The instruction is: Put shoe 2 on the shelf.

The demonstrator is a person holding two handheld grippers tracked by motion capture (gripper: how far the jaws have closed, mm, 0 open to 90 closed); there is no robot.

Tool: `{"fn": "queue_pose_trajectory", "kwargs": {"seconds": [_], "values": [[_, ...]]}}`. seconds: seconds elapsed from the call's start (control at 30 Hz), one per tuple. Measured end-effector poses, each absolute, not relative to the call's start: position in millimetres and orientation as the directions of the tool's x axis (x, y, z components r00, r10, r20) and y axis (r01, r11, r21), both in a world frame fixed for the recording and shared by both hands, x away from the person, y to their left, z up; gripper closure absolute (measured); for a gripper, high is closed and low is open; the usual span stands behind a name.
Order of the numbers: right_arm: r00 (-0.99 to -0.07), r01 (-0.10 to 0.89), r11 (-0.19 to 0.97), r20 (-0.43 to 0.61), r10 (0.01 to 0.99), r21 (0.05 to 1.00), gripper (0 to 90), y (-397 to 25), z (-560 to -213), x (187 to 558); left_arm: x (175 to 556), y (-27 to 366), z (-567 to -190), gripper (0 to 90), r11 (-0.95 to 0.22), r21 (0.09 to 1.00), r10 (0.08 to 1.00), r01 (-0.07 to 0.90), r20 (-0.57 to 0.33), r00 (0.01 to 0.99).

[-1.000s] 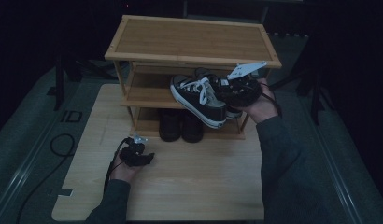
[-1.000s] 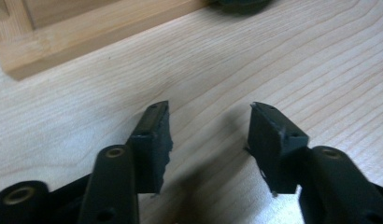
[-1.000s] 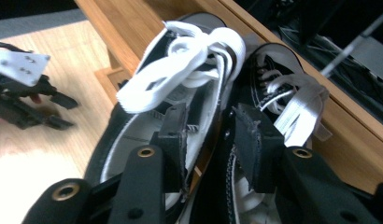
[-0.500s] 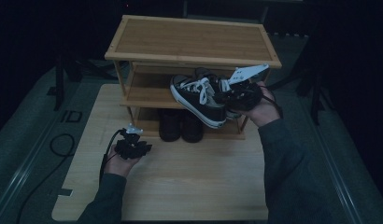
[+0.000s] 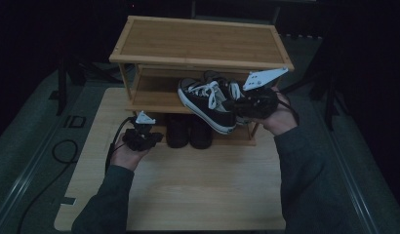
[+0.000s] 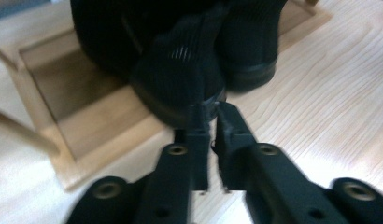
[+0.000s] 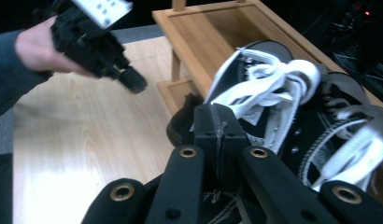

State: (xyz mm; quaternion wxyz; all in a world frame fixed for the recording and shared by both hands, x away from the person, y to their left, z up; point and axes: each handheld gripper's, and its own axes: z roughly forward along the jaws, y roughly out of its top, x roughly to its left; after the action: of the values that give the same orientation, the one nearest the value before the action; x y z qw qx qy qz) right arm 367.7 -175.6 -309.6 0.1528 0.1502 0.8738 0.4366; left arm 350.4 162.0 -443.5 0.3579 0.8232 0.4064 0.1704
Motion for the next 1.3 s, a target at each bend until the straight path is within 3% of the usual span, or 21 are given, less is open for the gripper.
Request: {"fn": "queue_pose_trajectory", "kwargs": {"seconds": [0.47,0.87,1.3], "values": [[-0.939,0.091,0.603,-0.133,0.317,0.792,89.7,-172,-331,353,371,130,-402,90.0,-0.47,0.754,0.768,0.458,0.094,0.634],[-0.945,0.114,0.627,-0.112,0.308,0.771,88.5,-180,-355,350,389,104,-387,90.0,-0.504,0.755,0.767,0.42,0.168,0.619],[-0.942,0.155,0.636,-0.081,0.325,0.756,87.4,-192,-374,352,408,89,-388,90.0,-0.522,0.74,0.766,0.425,0.186,0.615]]}}
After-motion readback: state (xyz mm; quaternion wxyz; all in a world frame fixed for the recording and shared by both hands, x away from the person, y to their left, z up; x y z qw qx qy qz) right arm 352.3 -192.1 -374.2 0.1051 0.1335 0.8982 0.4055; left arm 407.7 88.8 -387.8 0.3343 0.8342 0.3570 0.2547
